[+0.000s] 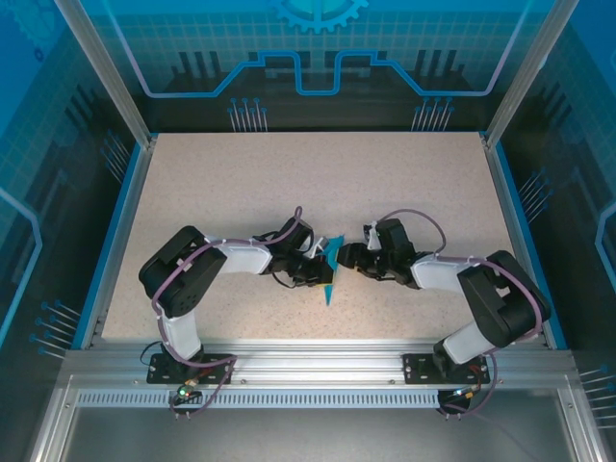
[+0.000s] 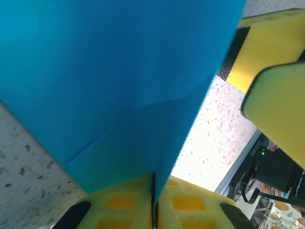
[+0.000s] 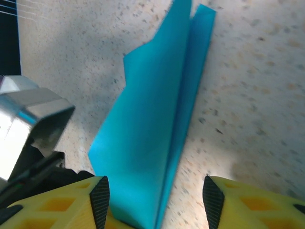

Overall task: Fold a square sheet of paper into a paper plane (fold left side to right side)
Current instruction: Fold the wing for the fifth time at the center of the table.

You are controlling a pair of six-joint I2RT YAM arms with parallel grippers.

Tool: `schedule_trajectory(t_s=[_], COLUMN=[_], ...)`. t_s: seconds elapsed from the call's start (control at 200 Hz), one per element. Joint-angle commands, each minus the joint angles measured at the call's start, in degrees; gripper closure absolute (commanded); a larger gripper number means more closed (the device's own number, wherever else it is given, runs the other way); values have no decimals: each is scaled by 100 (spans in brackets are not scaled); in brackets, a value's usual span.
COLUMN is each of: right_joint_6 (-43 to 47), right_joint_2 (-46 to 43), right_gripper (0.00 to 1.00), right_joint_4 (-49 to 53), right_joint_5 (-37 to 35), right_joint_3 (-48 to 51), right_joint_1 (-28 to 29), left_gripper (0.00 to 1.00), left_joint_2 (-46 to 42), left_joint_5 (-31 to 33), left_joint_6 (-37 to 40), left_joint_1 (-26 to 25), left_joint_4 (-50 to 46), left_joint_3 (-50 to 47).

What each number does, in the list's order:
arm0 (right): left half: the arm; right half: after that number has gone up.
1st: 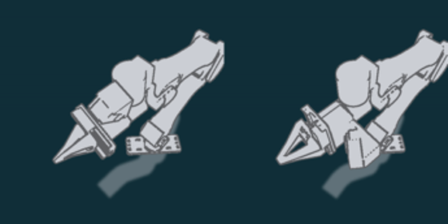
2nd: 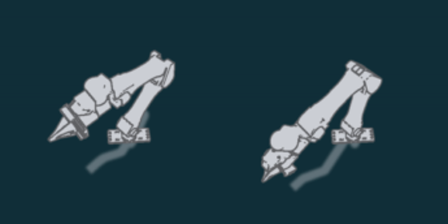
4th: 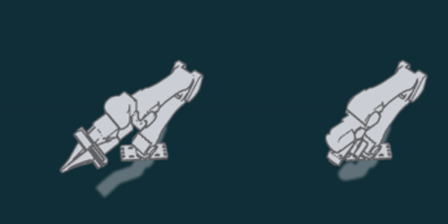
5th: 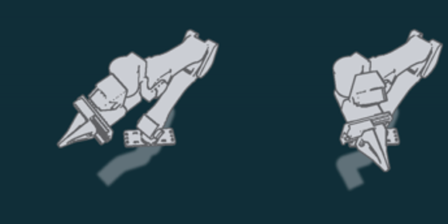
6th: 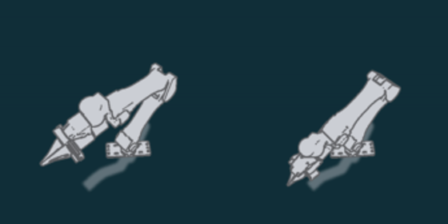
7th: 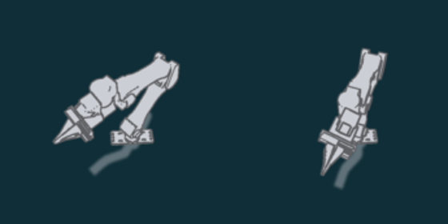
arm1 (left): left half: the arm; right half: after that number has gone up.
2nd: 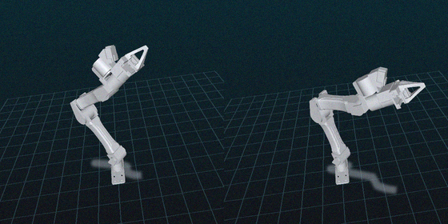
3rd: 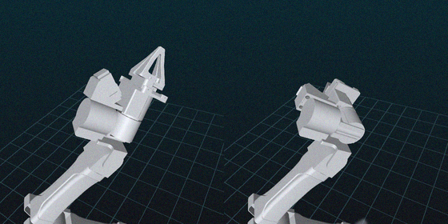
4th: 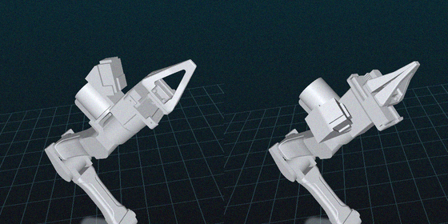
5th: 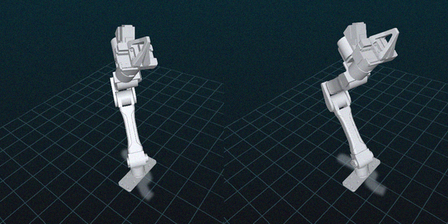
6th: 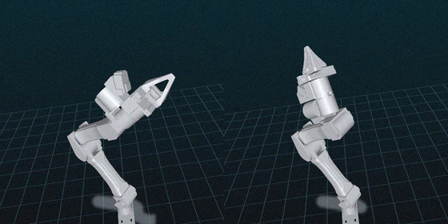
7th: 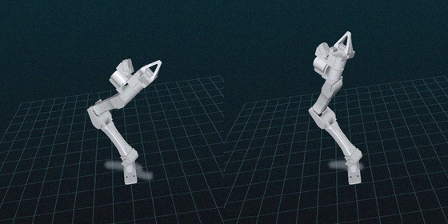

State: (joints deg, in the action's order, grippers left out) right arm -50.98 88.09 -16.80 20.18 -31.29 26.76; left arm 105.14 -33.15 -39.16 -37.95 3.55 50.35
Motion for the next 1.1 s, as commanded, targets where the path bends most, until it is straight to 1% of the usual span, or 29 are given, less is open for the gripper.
schedule_trajectory(t_s=[0.0,0.1,0.26,0.36,0.38,0.56,0.76,0.86,0.98,1.095], right_joint_6=[-166,-210,-223,-220,-224,-220,-218,-227,-236,-230], right_joint_2=[230,436,672,755,769,941,1169,1260,1309,1317], right_gripper=[46,52,57,58,58,58,60,60,61,61], right_joint_4=[-245,-187,1,98,287,642,1114,1325,1344,1337], right_joint_5=[3,3,11,-48,-64,-123,-192,-236,-243,-238], right_joint_3=[-252,-384,-566,-633,-640,-765,-939,-1006,-1001,-1000], right_joint_1=[118,144,215,226,238,246,259,268,268,269], left_gripper=[89,89,89,89,88,87,82,78,73,64], left_joint_2=[11,2,6,-1,8,46,50,27,-68,-233], left_joint_5=[-210,-209,-210,-210,-210,-219,-214,-219,-195,-196], left_joint_6=[-121,-141,-172,-180,-180,-189,-200,-212,-198,-154], left_joint_1=[71,102,113,116,115,127,123,130,133,171], left_joint_4=[189,238,286,288,286,282,275,274,230,134], left_joint_3=[-117,-163,-192,-188,-187,-174,-174,-191,-218,-273])
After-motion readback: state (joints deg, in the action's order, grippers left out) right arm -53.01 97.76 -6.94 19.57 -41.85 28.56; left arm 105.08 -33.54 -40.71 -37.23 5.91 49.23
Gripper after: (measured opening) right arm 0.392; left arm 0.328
